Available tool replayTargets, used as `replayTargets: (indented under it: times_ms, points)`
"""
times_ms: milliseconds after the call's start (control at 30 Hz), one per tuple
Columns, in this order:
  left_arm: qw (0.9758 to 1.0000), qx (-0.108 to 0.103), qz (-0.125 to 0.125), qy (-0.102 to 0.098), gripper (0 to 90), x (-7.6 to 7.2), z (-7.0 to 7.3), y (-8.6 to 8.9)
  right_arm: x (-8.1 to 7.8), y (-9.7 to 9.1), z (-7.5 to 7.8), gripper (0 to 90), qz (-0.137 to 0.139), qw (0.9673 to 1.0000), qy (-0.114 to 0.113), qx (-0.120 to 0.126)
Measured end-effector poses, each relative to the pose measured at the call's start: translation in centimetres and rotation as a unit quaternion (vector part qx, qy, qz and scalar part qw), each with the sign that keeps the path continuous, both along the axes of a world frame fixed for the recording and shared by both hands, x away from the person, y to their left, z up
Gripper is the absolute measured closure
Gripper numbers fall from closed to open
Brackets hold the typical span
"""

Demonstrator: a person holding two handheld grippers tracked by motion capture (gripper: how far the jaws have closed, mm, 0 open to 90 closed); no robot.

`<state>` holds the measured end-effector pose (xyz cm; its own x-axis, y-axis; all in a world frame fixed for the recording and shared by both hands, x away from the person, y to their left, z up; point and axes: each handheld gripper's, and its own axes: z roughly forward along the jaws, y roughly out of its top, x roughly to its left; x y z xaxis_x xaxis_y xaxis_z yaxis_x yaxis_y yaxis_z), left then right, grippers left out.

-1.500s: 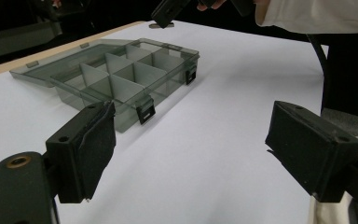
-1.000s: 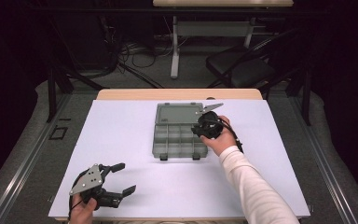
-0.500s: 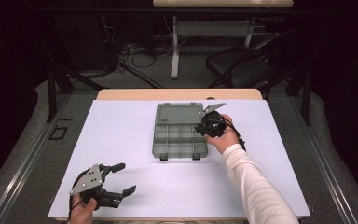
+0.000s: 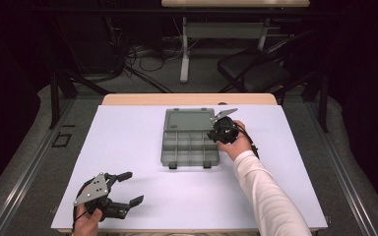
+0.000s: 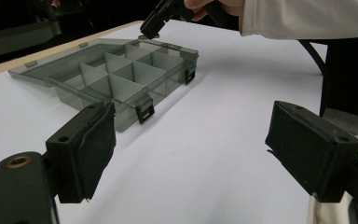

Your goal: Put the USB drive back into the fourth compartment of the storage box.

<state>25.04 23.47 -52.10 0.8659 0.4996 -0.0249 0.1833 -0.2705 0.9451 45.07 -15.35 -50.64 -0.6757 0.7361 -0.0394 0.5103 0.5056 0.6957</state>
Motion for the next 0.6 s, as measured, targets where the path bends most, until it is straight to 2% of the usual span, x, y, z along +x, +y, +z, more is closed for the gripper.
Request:
replayTargets:
  times_ms: [167, 600]
  points:
    - [1.0000, -0.002, 0.001, 0.002, 15.7, 0.02, -0.03, 0.05, 0.27, 0.16, -0.43, 79.3, 0.001, 1.0000, 0.004, -0.009]
    - [1.0000, -0.002, 0.002, 0.002, 15.7, 0.23, -0.05, -0.04, 0.43, 0.23, -0.76, 79.3, -0.003, 0.9999, 0.009, -0.009]
